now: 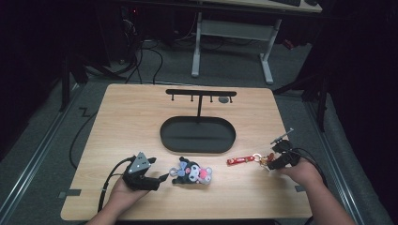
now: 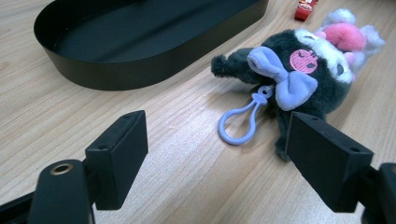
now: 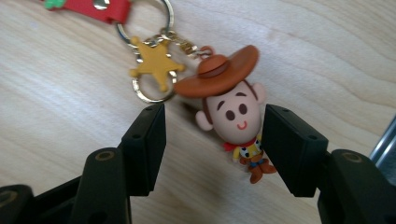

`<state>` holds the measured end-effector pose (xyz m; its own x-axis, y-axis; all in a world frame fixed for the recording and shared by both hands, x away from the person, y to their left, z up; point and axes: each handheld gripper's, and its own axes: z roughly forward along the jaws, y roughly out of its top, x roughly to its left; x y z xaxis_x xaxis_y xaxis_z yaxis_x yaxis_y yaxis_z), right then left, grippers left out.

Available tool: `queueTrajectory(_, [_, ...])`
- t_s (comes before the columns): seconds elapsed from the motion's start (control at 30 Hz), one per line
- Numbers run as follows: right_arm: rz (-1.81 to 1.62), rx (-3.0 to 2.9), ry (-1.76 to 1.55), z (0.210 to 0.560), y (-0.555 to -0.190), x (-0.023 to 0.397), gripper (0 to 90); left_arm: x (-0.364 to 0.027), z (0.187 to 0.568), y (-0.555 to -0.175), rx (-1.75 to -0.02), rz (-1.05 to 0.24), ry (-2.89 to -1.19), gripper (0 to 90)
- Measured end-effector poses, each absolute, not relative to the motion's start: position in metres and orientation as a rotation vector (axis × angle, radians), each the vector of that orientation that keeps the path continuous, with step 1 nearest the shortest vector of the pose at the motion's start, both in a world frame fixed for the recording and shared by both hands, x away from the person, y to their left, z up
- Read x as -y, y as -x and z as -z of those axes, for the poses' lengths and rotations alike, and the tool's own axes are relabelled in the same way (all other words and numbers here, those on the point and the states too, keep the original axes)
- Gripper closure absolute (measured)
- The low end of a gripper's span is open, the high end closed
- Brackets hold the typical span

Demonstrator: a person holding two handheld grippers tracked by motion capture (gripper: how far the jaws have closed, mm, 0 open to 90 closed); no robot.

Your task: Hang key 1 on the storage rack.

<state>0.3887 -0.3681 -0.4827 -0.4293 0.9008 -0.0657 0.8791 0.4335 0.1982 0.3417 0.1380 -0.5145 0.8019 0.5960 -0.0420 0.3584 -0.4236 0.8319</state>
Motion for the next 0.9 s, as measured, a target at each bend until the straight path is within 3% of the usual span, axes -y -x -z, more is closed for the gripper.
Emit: queueTrajectory(0.9, [-0.332, -2.596, -1.610, 0.477, -0.339, 0.346, 45.0, -0.134, 0.516, -0.341, -0.698, -0.305, -2.064, 21.4])
